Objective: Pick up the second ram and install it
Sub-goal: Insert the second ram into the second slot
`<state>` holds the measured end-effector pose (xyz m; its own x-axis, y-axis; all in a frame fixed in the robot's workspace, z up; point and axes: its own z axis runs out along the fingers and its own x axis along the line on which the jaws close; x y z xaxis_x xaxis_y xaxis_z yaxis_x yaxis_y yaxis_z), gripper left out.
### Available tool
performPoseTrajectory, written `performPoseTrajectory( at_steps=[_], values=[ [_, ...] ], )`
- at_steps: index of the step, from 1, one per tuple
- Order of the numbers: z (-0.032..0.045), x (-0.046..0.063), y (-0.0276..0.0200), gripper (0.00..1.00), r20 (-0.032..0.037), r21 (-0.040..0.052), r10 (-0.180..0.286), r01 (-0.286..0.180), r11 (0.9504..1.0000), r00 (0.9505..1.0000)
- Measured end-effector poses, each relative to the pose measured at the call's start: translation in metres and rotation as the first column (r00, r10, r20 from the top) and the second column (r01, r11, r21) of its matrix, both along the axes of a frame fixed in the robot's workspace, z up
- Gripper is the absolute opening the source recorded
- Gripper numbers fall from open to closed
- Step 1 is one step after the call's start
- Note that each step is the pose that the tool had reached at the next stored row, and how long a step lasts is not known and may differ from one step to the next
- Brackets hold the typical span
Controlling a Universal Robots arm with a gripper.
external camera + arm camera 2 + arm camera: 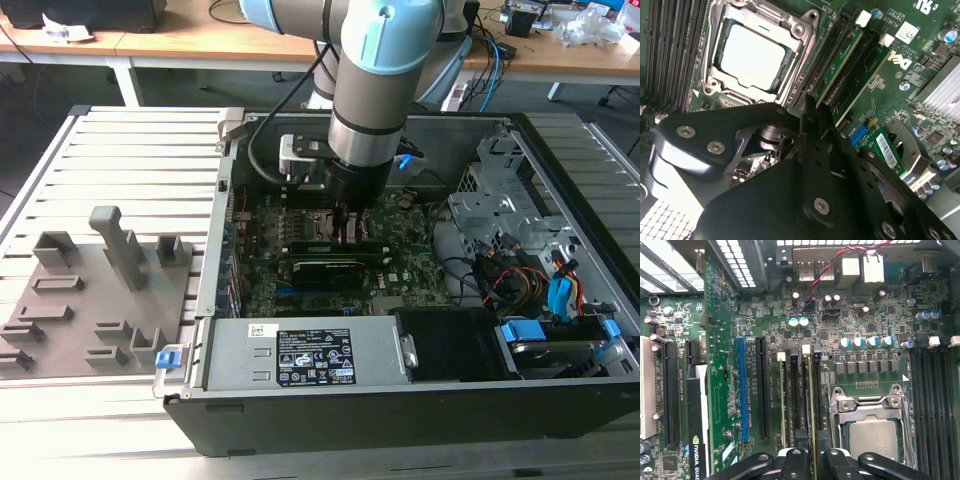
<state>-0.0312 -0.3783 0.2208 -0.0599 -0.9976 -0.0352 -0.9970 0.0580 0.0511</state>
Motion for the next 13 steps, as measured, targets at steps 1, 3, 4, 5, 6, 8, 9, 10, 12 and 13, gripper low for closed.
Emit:
performPoseTrajectory(
  at_steps=[1,3,4,5,6,8,9,10,12,13],
  values=[
    [0.0011,0.0,0.0,0.21,0.0,0.0001,0.0,0.0,1.0,1.0],
    [0.0075,0.0,0.0,0.21,0.0,0.0001,0.0,0.0,1.0,1.0],
    [0.0111,0.0,0.0001,0.21,0.0001,0.0003,0.0,0.0,1.0,1.0],
    [0.0158,0.0,0.0002,0.21,0.0001,0.0002,0.0,0.0,1.0,1.0],
    [0.0187,0.0,0.0003,0.21,0.0,0.0001,0.0,0.0,1.0,1.0],
    [0.0258,0.0,0.0007,0.21,0.0001,-0.0003,0.0,0.0,1.0,1.0],
    [0.0282,0.0,0.0011,0.21,0.0001,-0.001,0.0,0.0,1.0,1.0],
    [0.0314,0.0,0.0017,0.21,0.0001,-0.002,0.0,0.0,1.0,1.0],
    [0.0372,0.0,0.0031,0.21,0.0001,-0.0053,0.0,0.0,1.0,1.0],
    [0.04,0.0,0.0036,0.13,0.0001,-0.0068,0.0,0.0,1.0,1.0]
  ],
)
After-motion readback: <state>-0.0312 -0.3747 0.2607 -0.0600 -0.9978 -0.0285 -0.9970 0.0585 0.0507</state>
